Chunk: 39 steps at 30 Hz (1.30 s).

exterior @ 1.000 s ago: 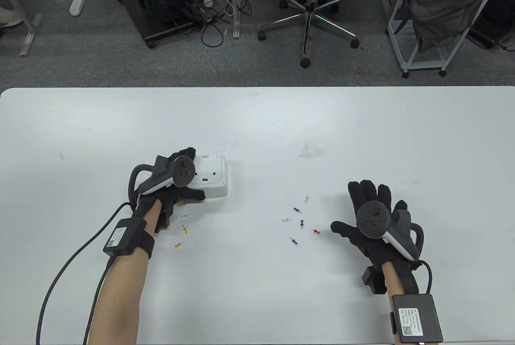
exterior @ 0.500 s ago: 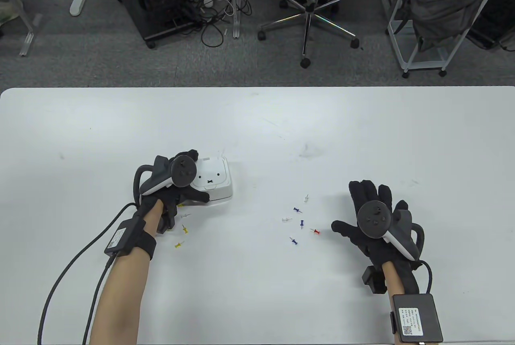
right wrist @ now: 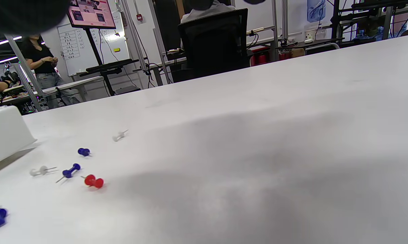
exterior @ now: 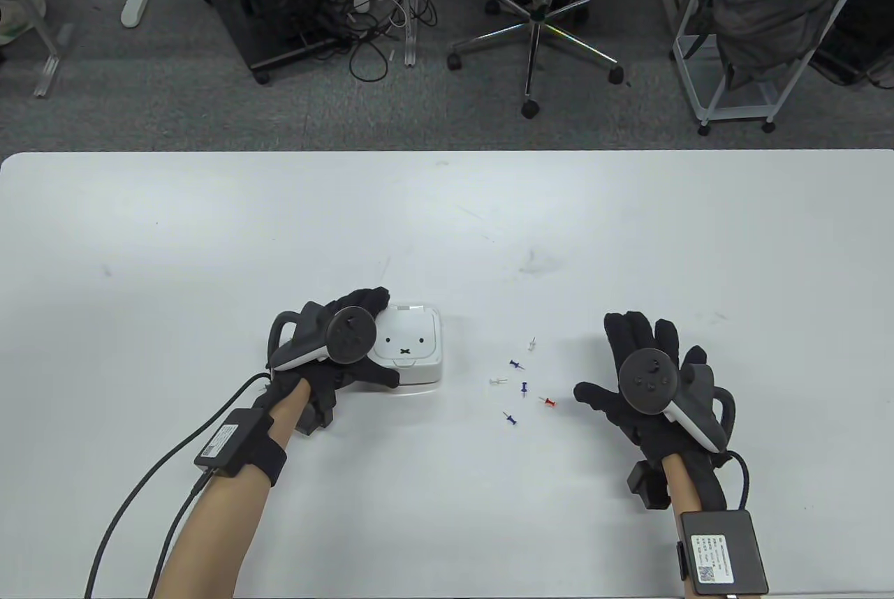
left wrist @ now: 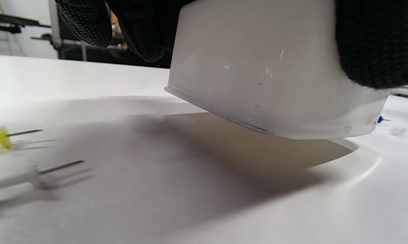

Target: Press to open box and store push pins

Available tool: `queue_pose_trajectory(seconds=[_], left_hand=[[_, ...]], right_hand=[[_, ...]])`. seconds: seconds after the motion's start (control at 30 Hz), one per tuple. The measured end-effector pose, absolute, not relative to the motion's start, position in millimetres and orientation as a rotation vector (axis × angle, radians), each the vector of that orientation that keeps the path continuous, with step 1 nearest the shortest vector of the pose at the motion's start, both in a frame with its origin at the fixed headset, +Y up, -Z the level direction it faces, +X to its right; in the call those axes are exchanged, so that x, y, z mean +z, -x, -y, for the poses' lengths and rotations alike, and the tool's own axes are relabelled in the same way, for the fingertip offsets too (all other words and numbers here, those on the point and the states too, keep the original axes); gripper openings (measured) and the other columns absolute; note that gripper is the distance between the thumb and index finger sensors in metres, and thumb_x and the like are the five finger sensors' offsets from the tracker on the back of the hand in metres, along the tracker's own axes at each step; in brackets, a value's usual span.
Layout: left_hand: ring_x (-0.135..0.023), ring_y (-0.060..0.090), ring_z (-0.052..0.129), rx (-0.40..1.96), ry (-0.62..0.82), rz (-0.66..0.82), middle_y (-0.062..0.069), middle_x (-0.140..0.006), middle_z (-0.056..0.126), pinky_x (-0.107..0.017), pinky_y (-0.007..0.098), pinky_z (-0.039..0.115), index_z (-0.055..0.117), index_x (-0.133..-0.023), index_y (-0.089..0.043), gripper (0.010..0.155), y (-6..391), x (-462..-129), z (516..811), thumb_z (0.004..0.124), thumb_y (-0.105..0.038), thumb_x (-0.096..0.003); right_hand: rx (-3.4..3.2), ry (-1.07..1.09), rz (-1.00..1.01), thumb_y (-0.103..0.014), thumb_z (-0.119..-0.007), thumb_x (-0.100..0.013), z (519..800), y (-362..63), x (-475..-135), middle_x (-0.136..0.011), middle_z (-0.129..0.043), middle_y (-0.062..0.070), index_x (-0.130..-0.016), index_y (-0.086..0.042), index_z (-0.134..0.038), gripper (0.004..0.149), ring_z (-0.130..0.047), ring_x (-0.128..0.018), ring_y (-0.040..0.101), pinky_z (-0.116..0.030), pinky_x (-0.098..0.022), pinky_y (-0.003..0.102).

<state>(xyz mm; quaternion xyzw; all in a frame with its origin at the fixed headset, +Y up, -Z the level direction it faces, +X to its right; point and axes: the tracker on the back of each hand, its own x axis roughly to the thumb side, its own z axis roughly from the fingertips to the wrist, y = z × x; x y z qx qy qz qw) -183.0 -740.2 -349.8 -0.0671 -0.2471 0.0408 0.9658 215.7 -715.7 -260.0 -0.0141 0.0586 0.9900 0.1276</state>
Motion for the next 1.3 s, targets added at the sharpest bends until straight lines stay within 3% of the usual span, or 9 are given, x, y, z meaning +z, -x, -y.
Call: queue_pose_trajectory(seconds=[0.23,0.6,0.73,0.83,0.97,1.07,1.3], left_hand=[[-0.116,0.038,0.063,0.054,0.142,0.495,0.014,-0.124,0.046,-0.083,0.059,0.059,0.03,-0.124,-0.011,0.124,179,-343,755,0.081,-0.076,-0.0315],[-0.118,0.047,0.051,-0.031,0.182,0.471,0.017,-0.127,0.039,-0.082,0.066,0.056,0.026,-0.123,-0.008,0.123,179,-332,746,0.075,-0.077,-0.0329],[-0.116,0.047,0.054,-0.018,0.145,0.46,0.017,-0.127,0.038,-0.082,0.066,0.057,0.029,-0.122,-0.011,0.113,188,-320,737,0.066,-0.077,-0.0383],[-0.112,0.036,0.067,-0.074,0.074,0.49,0.006,-0.125,0.046,-0.081,0.06,0.064,0.034,-0.121,-0.02,0.102,189,-306,729,0.064,-0.076,-0.0413],[-0.087,0.02,0.091,-0.169,-0.002,0.56,-0.006,-0.109,0.074,-0.075,0.048,0.077,0.051,-0.117,-0.026,0.089,182,-284,719,0.064,-0.074,-0.0429],[-0.078,0.018,0.093,-0.18,-0.008,0.595,-0.008,-0.101,0.08,-0.072,0.047,0.079,0.056,-0.114,-0.029,0.084,175,-274,716,0.064,-0.073,-0.0434],[-0.076,0.018,0.093,-0.218,0.001,0.632,-0.01,-0.097,0.082,-0.072,0.047,0.078,0.061,-0.111,-0.033,0.079,160,-268,721,0.065,-0.073,-0.0434]], right_hand=[[2.882,0.038,-0.177,-0.069,-0.063,-0.038,716,-215,-260,-0.127,-0.018,0.008,-0.109,-0.032,-0.012,0.095,-0.017,-0.114,0.05,-0.018,-0.071,0.079],[2.876,0.033,-0.184,-0.068,-0.064,-0.039,717,-215,-260,-0.127,-0.017,0.009,-0.109,-0.031,-0.012,0.095,-0.016,-0.114,0.05,-0.017,-0.071,0.079],[2.861,0.018,-0.187,-0.068,-0.064,-0.039,716,-212,-261,-0.127,-0.017,0.008,-0.109,-0.032,-0.013,0.094,-0.016,-0.114,0.049,-0.017,-0.072,0.079],[2.867,-0.009,-0.193,-0.068,-0.064,-0.039,716,-209,-261,-0.127,-0.017,0.009,-0.109,-0.032,-0.013,0.094,-0.016,-0.114,0.049,-0.017,-0.072,0.079],[2.855,0.007,-0.194,-0.068,-0.064,-0.039,717,-211,-261,-0.127,-0.017,0.009,-0.109,-0.032,-0.013,0.094,-0.016,-0.114,0.049,-0.017,-0.072,0.078],[2.845,0.044,-0.214,-0.068,-0.064,-0.039,720,-215,-263,-0.127,-0.017,0.008,-0.109,-0.033,-0.013,0.094,-0.016,-0.115,0.049,-0.017,-0.072,0.079],[2.852,0.096,-0.225,-0.068,-0.065,-0.038,724,-221,-265,-0.128,-0.018,0.005,-0.109,-0.035,-0.014,0.093,-0.016,-0.116,0.047,-0.017,-0.073,0.078]])
